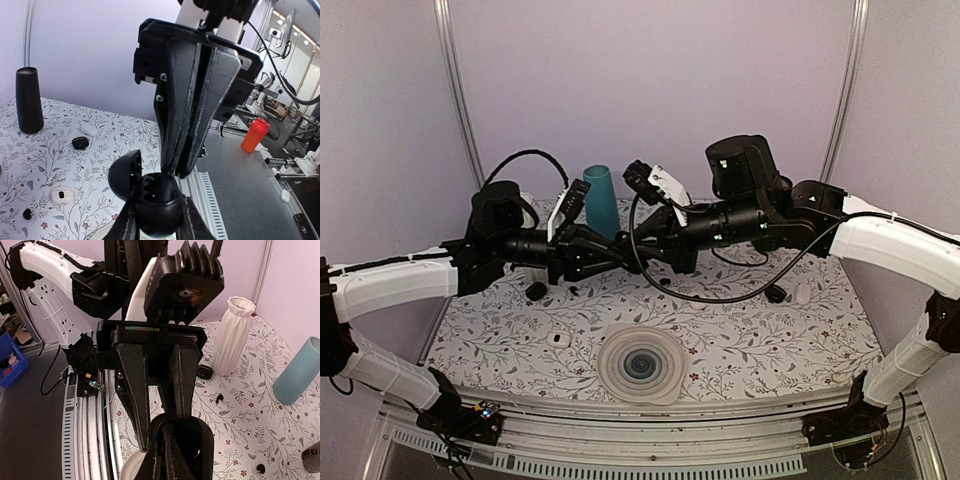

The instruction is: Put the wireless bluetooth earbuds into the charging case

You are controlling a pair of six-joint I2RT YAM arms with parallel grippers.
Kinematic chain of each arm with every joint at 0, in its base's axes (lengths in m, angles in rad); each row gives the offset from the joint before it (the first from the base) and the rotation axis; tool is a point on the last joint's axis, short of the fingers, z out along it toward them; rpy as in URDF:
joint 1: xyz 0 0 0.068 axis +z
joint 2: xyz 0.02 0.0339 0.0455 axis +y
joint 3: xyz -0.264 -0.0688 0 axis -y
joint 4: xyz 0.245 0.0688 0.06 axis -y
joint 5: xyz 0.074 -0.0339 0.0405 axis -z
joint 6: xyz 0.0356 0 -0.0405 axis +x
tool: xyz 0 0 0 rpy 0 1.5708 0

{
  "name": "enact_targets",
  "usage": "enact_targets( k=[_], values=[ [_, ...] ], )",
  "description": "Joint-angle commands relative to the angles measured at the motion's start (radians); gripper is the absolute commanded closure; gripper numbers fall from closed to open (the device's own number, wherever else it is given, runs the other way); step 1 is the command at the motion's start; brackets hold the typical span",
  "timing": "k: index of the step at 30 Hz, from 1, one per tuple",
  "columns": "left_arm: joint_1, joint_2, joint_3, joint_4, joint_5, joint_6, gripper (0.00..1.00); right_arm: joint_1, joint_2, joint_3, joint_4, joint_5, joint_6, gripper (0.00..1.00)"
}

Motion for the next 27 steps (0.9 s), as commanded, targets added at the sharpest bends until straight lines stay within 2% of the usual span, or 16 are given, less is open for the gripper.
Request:
enact_targets(
  k=[1,8,15,16,21,27],
  values=[
    [0.008,-0.036,-0.019,0.057,-0.03,0.011,1.0,-0.014,-0.017,0.012,0.003,-0.014,0.025,0.94],
    [0.015,-0.036,-0.04,0.066,-0.061,0.009,1.0,-0.05,-0.084,-0.014,0.063,-0.048,0.063,0.88],
    [0.027,-0.046,-0.058,0.071,-0.126,0.003,1.0,-0.125,-0.132,-0.07,0.09,-0.013,0.116,0.82],
    [0.029,-0.052,-0.061,0.072,-0.137,0.002,1.0,-0.139,-0.132,-0.082,0.089,-0.003,0.119,0.76],
    [0.039,-0.08,-0.073,0.058,-0.23,0.0,1.0,-0.223,-0.111,-0.156,0.104,0.01,0.197,0.68],
    [0.051,-0.136,-0.102,0.061,-0.312,-0.001,1.0,-0.293,-0.041,-0.229,0.129,0.037,0.269,0.65]
  ],
)
